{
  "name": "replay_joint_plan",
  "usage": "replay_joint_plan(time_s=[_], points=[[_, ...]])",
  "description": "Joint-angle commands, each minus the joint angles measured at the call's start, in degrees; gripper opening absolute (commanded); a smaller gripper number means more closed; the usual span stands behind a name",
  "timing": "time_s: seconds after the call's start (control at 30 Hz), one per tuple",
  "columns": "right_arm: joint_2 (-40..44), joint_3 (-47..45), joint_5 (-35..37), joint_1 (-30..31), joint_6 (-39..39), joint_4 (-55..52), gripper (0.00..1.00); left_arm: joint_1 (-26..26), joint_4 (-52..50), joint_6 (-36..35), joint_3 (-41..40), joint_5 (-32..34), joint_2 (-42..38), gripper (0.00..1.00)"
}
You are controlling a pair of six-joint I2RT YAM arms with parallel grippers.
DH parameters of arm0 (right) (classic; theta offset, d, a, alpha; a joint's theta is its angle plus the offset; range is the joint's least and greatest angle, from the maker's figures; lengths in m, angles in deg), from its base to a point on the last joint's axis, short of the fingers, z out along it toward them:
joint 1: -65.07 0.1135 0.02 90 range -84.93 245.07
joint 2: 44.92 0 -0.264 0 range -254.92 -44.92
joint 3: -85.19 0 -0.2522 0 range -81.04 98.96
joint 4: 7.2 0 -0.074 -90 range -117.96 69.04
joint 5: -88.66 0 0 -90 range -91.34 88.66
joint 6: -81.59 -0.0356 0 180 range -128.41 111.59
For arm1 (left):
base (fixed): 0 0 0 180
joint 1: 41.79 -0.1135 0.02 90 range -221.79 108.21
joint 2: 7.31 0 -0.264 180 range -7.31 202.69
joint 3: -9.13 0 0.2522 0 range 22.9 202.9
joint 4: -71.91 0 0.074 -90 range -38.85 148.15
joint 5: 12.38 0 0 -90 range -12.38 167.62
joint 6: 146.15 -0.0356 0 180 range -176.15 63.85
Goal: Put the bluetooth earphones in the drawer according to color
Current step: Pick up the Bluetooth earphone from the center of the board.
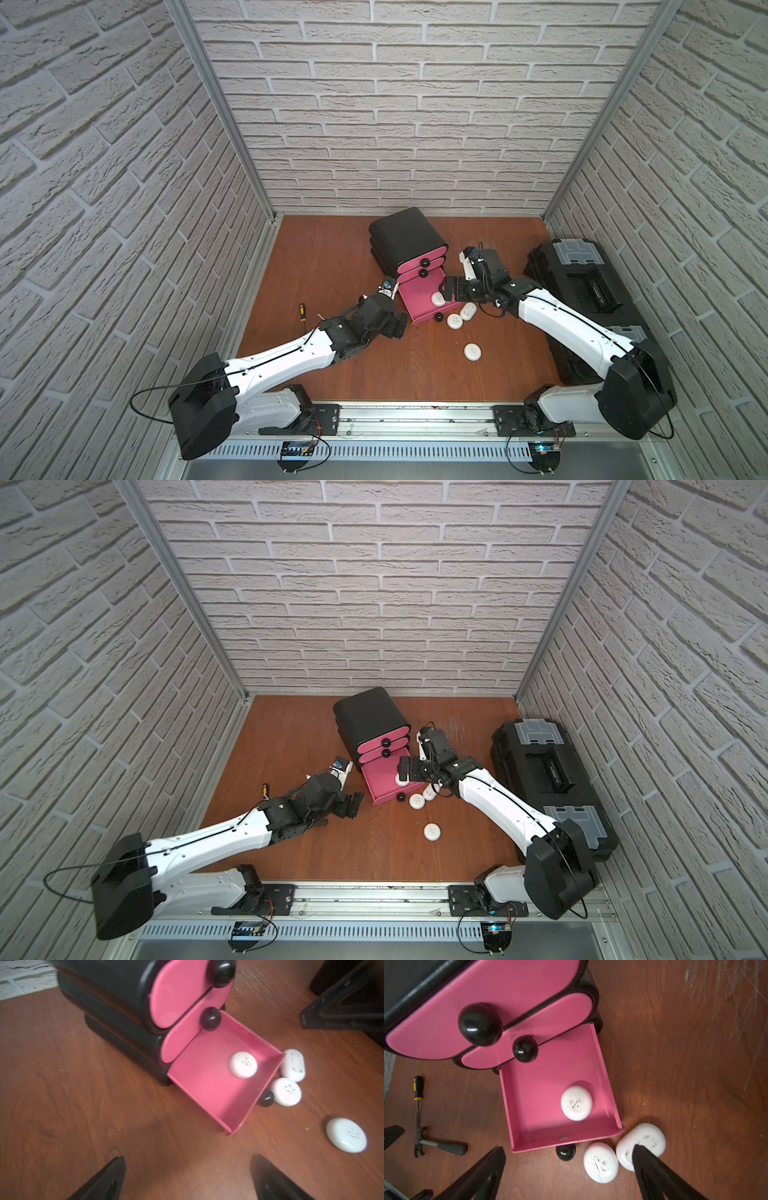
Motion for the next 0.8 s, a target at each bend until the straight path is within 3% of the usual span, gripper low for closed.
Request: replay_joint_plan(time_s=[0.0,0.2,0.4,0.77], points=[[5.49,-3.13,5.45,-0.12,0.96,-2.97,1.0,4.06,-1.78,3.05,4.54,2.68,3.58,0.98],[13.51,-8.34,16.02,-1.27,-2.21,-6.86,0.99,10.53,-3.08,5.05,12.81,3.23,13.64,0.98],[16.89,-10.91,31.44,-2.81,-9.38,-12.74,0.99,15.52,-6.23,5.39,23.34,3.4,25.07,0.98],[22.0,-15.72,32.61,-8.26,-12.35,-12.54,0.99,16.76,-14.76,6.08,39.81,-2.35,42.15,0.95]])
